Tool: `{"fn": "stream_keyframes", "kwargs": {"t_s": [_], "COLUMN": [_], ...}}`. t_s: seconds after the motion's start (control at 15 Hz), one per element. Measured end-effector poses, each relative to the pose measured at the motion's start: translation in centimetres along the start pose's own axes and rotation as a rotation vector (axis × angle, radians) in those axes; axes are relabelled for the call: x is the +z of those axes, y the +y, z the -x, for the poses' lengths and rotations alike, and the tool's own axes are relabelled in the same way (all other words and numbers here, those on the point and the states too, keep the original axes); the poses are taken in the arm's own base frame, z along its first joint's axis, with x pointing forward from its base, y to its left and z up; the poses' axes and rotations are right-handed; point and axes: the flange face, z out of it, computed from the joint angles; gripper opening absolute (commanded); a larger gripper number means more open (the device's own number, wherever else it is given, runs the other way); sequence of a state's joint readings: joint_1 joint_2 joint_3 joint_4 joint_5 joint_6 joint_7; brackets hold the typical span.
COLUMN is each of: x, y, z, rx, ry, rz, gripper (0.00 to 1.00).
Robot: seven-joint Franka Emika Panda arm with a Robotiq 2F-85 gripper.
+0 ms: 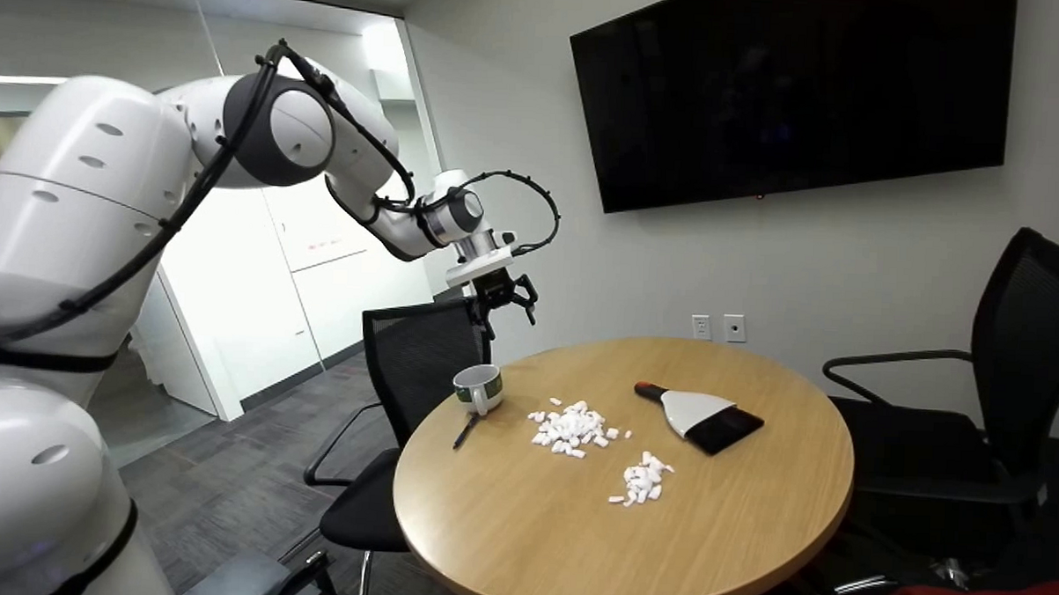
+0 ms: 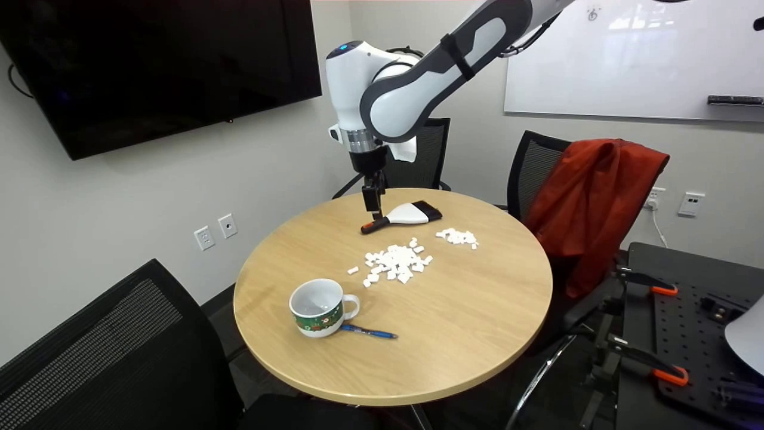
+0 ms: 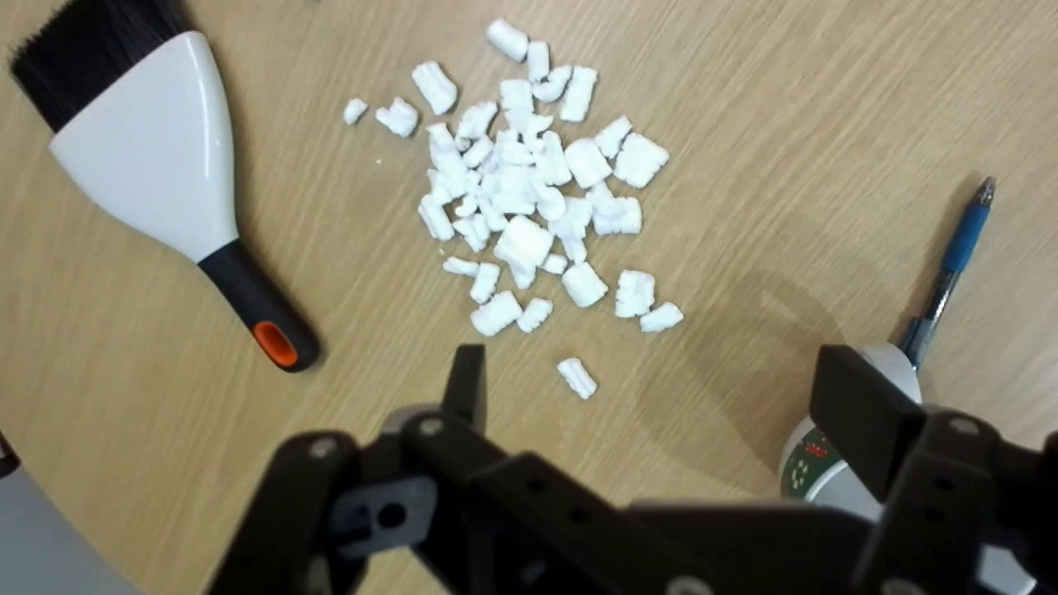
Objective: Use the pen to stir the contents in the mug then empty the mug.
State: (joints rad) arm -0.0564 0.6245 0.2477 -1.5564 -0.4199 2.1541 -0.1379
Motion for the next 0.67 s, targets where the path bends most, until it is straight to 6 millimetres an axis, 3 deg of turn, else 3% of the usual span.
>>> {"fn": "stream_keyframes", "kwargs": {"t_s": [0.47, 0.67], "x": [0.7, 1.3], "y": [-0.7, 0.5], "z": [-0.2, 0.3], "rx": [-0.013, -0.072], "ry": [-0.026, -0.051], "rz": [0.020, 0.054], "gripper": [1.00, 1.00]}}
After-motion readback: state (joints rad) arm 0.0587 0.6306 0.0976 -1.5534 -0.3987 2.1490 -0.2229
